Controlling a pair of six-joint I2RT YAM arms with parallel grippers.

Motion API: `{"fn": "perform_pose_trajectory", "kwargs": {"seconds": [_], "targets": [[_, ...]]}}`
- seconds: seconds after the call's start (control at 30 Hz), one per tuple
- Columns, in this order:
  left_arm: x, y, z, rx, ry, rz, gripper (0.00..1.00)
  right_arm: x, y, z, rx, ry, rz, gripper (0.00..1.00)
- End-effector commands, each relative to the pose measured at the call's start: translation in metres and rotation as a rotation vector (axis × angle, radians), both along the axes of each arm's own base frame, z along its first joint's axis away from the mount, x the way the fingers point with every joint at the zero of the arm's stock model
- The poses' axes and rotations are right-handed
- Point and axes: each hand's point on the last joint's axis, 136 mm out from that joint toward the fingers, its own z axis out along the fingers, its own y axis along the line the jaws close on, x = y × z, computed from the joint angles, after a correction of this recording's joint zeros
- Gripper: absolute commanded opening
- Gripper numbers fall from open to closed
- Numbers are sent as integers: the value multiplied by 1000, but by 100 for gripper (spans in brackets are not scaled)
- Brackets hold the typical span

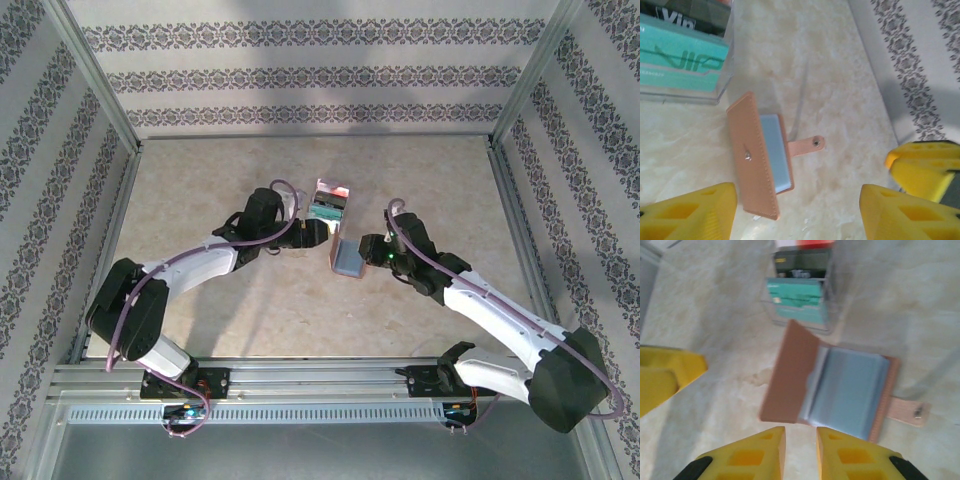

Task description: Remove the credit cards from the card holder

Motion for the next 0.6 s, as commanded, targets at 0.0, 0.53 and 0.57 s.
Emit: {"fn": "perform_pose_trajectory", "kwargs": {"seconds": [0.0,0.53,0.57], "targets": [[-10,-11,-31,91,54,-59,69,0,-26,-7,-53,31,-123,25],[16,-47,-82,298,73,-111,57,-12,-39,-34,-60,105,-188,36],[15,-47,-85,304,83,-112,51,-12,-39,-35,-60,105,-190,37]]}}
